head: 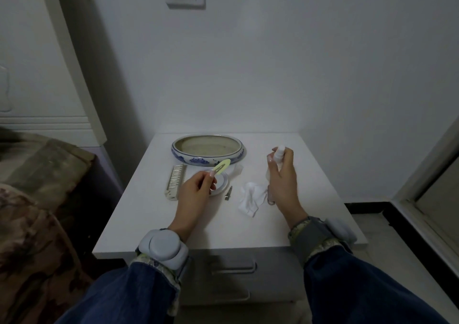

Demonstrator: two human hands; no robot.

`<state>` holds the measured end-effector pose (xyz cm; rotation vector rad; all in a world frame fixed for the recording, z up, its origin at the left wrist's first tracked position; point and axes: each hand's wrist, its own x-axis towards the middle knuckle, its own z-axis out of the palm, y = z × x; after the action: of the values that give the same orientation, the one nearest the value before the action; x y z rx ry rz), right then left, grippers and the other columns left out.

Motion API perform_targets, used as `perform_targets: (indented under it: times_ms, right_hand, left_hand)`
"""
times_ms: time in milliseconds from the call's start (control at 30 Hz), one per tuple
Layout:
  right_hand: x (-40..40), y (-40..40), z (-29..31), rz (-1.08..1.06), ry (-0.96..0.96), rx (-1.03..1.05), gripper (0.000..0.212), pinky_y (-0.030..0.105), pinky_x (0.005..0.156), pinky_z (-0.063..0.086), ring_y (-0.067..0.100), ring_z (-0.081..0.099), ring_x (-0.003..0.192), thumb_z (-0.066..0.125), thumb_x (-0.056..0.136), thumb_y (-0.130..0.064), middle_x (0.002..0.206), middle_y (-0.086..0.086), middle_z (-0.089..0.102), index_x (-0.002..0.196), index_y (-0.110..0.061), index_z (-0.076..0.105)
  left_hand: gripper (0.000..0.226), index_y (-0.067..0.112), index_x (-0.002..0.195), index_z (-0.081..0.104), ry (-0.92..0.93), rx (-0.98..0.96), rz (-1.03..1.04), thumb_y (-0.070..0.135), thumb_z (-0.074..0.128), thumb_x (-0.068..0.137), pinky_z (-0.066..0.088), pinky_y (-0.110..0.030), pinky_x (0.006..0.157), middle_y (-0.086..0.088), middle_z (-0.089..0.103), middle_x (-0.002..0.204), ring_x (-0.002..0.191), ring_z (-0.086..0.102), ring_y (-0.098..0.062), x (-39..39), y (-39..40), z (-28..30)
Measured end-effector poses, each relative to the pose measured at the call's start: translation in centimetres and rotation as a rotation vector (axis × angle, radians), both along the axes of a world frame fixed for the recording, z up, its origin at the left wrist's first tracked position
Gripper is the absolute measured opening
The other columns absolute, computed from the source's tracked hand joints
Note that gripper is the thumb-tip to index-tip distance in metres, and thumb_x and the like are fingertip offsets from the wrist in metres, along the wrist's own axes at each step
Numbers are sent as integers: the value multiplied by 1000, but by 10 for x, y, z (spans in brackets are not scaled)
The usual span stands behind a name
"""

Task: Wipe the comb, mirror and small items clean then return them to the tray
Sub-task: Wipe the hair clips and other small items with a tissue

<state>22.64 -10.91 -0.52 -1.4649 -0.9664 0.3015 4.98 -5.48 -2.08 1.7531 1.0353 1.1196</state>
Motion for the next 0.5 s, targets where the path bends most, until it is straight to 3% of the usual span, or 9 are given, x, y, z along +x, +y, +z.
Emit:
perform_targets:
  times_ms: [67, 200, 300, 433, 500]
  right_hand:
    - [4, 0, -1, -54, -20, 15, 18, 7, 66, 37, 3, 51, 81, 41, 98, -15, 96, -8, 52, 115, -11, 44]
    - [16, 1, -4, -170, 4, 56, 24, 10, 85, 32, 11, 49, 108, 44, 97, -12, 117, -1, 54, 120, -10, 48]
    - [21, 2, -7, -184, 30, 43, 31, 11, 87, 32, 12, 48, 112, 45, 96, -10, 125, 1, 53, 127, -15, 47]
    - [26, 4, -10, -177, 82, -29, 43, 26, 103, 35, 19, 44, 125, 46, 96, -10, 139, 5, 46, 138, -19, 39]
    - [27, 4, -11, -167, 102, -72, 49, 32, 104, 37, 23, 45, 125, 49, 94, -9, 139, 8, 45, 140, -20, 35]
  left_hand:
    - [27, 12, 79, 61, -5, -1, 1, 24, 45, 97, 38, -7, 58, 2, 57, 70, 64, 49, -7, 0, -1, 1]
    - [27, 14, 77, 60, -1, 0, 0, 23, 45, 97, 38, -7, 57, 3, 57, 69, 64, 49, -7, 0, 0, 1]
    - [28, 20, 72, 58, -9, -1, 2, 23, 47, 97, 38, -9, 57, 2, 57, 68, 63, 49, -8, 0, 0, 0]
    - [28, 17, 73, 59, -3, -7, 9, 22, 47, 97, 38, -9, 56, 2, 56, 68, 62, 48, -8, 0, -1, 1]
    - [27, 13, 76, 60, 1, -9, 4, 23, 46, 97, 38, -9, 57, 1, 56, 68, 63, 48, -8, 0, -2, 2]
